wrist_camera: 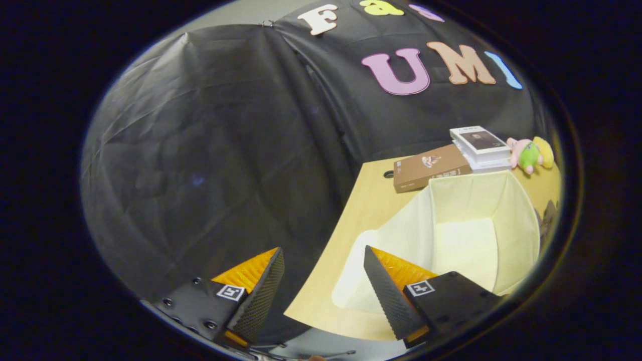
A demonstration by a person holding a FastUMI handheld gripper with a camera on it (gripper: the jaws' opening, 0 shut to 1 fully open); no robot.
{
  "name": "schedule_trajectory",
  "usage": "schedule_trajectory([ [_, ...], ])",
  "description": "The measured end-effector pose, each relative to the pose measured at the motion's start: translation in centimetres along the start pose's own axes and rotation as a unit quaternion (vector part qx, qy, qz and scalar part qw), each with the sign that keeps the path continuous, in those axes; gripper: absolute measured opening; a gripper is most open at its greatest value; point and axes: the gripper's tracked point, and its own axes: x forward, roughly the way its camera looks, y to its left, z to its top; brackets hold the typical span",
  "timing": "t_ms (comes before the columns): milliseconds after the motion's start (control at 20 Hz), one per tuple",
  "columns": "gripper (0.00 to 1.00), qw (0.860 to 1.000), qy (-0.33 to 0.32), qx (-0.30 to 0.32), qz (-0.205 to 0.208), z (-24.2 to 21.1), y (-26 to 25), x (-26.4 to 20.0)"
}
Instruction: Open the storage box then place both shoes into the box .Put the left shoe in first, then the right shoe, with the right side of both shoes facing outward in a uniform manner.
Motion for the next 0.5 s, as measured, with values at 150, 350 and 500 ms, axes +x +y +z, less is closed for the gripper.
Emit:
schedule_trajectory([
  [150,1.00,0.999,-0.002,-0.028,-0.042,1.9,-3.7,-1.3],
  [350,1.00,0.993,-0.005,-0.048,-0.109,5.6,-9.4,-4.0],
  [500,1.00,0.983,-0.001,-0.038,-0.177,8.3,-15.2,-6.6],
])
